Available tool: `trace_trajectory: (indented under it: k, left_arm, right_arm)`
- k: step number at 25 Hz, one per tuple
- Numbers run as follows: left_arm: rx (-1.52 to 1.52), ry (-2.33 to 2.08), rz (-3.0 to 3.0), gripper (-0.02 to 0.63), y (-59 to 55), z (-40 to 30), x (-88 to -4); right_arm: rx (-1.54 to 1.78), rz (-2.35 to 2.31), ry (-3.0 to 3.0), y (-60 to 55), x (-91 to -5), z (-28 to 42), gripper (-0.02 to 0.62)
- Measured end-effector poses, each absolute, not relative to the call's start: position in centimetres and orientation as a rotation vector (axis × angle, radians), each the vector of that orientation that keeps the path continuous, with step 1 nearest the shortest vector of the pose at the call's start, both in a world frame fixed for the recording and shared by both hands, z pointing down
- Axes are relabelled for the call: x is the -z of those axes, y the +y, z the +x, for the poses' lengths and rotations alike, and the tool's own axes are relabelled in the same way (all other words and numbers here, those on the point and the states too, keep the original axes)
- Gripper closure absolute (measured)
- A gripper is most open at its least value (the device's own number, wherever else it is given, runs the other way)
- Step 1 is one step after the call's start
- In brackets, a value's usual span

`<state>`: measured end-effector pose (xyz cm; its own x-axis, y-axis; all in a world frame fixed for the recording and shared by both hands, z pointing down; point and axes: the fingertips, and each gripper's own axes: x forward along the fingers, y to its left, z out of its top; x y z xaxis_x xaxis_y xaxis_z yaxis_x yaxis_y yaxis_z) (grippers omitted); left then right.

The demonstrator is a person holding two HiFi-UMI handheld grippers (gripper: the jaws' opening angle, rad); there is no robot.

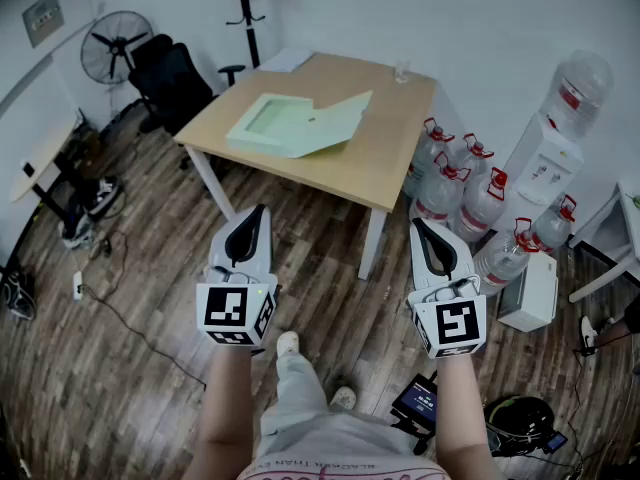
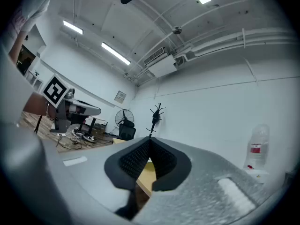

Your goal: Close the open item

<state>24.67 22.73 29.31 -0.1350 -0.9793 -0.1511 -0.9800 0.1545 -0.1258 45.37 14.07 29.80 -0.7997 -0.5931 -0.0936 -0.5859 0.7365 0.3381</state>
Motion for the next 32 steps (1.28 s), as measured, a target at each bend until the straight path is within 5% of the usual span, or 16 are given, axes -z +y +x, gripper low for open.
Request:
trace_trajectory:
  k: [15,32]
  left_arm:
    - [0.005,2.224,-1.919,0.591,20.8,22.9,-28.9]
    - [-0.03,2.238,-1.942,0.592,14.4,13.0,-29.0]
  right_arm:
    - [0.513,1.039,-2.888,12.1,-29.8,44.4,0.594]
    - [0.491,1.068,-2.838,5.7,-29.6,35.3,0.594]
